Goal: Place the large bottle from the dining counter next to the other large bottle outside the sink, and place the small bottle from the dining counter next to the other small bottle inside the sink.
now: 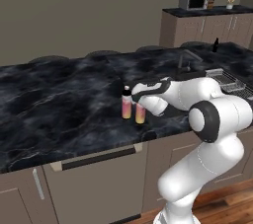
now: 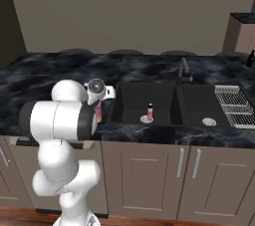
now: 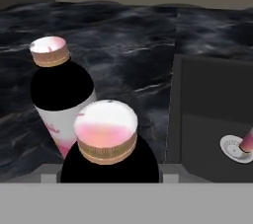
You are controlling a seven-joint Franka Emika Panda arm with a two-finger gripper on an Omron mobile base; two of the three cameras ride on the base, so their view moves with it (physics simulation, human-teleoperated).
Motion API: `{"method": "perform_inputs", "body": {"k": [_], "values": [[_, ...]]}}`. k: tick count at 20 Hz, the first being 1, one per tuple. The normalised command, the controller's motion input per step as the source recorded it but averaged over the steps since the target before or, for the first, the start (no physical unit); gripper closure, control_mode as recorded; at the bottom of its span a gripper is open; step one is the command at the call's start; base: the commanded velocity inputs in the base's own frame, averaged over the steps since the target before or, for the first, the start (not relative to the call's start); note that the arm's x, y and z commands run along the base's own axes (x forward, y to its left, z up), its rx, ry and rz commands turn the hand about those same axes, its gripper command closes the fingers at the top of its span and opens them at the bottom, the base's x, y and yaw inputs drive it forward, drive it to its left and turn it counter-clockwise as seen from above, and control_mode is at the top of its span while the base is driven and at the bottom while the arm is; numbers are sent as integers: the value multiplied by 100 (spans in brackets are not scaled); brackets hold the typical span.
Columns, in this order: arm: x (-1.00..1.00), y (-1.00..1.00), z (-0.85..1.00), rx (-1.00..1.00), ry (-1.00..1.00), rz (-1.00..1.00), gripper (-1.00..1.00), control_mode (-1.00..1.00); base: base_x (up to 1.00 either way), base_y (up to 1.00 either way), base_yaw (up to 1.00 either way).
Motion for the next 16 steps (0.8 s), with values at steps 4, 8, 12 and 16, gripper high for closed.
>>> {"method": "perform_inputs", "body": {"k": [4,8,12,16], "values": [[-25,0,-23,-2,0,5,-100,-100,0,0,0],[-46,0,-13,-3,-3,7,-100,-100,0,0,0],[-53,0,-5,-3,-5,8,-100,-100,0,0,0],[-36,0,0,0,-4,5,-100,-100,0,0,0]]}}
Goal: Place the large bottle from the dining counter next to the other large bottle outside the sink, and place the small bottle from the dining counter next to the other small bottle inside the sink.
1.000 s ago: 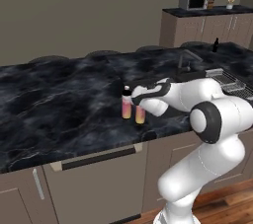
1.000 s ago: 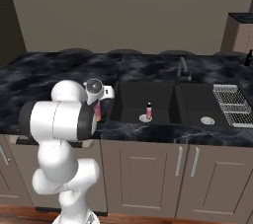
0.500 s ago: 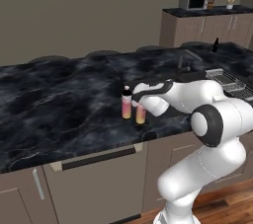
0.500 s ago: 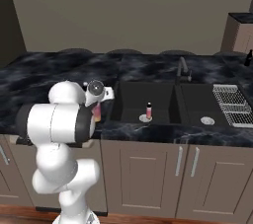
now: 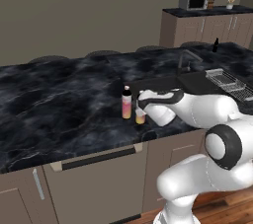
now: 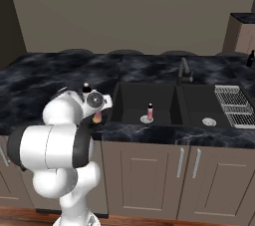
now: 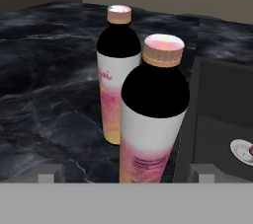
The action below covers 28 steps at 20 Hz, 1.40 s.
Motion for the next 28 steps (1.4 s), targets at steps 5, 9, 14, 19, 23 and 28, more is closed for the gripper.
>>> {"method": "perform_inputs", "body": {"k": [5,9,14,19,23,28], "values": [[-1,-1,37,0,0,-1,-100,-100,0,0,0],[1,0,47,0,5,-10,-100,-100,0,0,0],[11,0,44,0,12,-24,-100,-100,0,0,0],[24,-1,39,0,19,-27,-100,-100,0,0,0],[29,-12,69,1,16,-25,-100,-100,0,0,0],[25,-18,99,6,11,-21,-100,-100,0,0,0]]}}
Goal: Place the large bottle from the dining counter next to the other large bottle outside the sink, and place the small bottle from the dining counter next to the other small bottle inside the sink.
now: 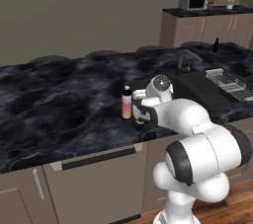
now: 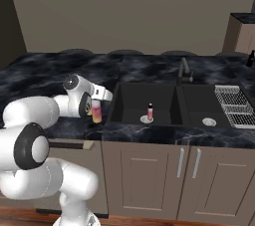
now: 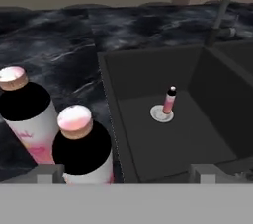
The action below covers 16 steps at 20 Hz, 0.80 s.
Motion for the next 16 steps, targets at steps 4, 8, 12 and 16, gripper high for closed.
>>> {"method": "perform_inputs", "body": {"k": [4,8,12,16], "values": [[36,-19,93,15,14,-20,-100,-100,0,0,0],[57,-17,44,20,26,-16,-100,-100,0,0,0],[28,-4,-5,17,30,0,-100,-100,0,0,0],[-26,0,-15,2,8,8,-100,-100,0,0,0]]}}
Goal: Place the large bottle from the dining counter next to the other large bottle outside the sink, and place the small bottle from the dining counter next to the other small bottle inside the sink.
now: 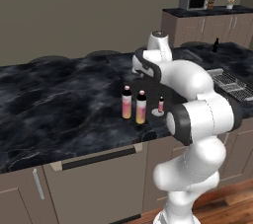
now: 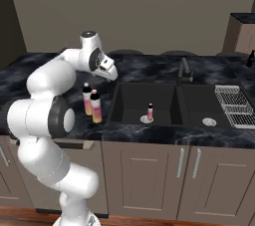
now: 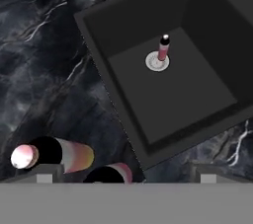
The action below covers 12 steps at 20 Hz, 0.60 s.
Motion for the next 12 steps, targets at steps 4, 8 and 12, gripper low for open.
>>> {"method": "perform_inputs", "body": {"k": [4,8,12], "values": [[-68,0,-11,0,0,8,-100,-100,0,0,0],[-66,0,-25,-6,0,18,-100,-100,0,0,0],[-33,0,-48,-3,0,23,-100,-100,0,0,0]]}}
